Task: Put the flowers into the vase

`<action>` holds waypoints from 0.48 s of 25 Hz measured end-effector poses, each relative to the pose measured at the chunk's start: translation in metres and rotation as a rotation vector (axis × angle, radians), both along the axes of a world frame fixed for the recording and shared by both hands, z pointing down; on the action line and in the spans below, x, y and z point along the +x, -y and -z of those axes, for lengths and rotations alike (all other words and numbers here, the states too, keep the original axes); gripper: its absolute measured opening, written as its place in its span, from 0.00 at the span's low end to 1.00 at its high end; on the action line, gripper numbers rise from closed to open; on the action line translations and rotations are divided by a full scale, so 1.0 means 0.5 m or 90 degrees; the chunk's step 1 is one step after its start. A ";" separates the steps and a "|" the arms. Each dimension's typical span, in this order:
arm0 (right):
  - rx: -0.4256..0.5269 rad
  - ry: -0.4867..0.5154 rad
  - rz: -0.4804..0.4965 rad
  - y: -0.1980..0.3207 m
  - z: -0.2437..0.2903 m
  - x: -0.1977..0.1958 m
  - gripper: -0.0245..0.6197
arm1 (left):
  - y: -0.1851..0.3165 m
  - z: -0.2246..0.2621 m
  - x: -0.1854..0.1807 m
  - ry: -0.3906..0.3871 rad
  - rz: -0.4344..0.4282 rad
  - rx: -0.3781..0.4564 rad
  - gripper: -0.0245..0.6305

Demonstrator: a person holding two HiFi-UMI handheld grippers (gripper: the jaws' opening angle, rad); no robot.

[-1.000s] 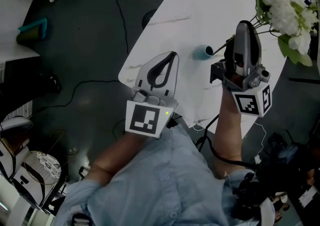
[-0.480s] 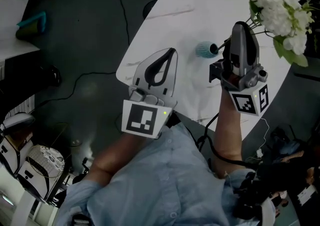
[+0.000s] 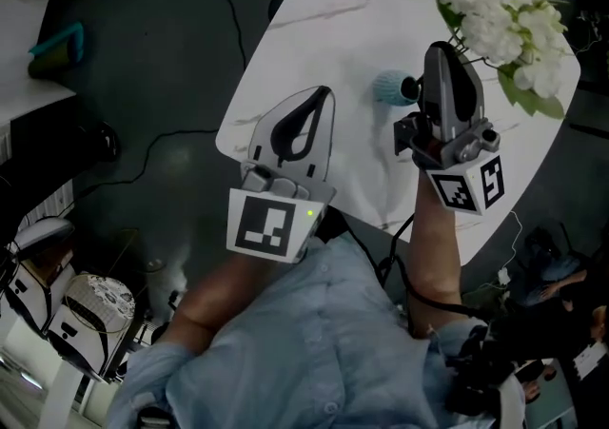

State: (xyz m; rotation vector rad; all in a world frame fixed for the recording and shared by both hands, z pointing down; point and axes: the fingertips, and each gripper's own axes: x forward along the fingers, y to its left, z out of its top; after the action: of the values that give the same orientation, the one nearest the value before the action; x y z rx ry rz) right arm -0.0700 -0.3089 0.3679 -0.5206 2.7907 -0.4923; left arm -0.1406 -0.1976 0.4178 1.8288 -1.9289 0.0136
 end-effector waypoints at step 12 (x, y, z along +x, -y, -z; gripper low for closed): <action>0.001 -0.050 0.017 -0.014 -0.054 0.018 0.14 | 0.015 -0.008 0.028 0.000 -0.022 -0.006 0.04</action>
State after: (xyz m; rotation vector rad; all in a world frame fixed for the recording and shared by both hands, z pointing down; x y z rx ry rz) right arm -0.0611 -0.3021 0.3949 -0.5130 2.8757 -0.4859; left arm -0.1269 -0.2051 0.4216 1.8547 -1.8944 0.0344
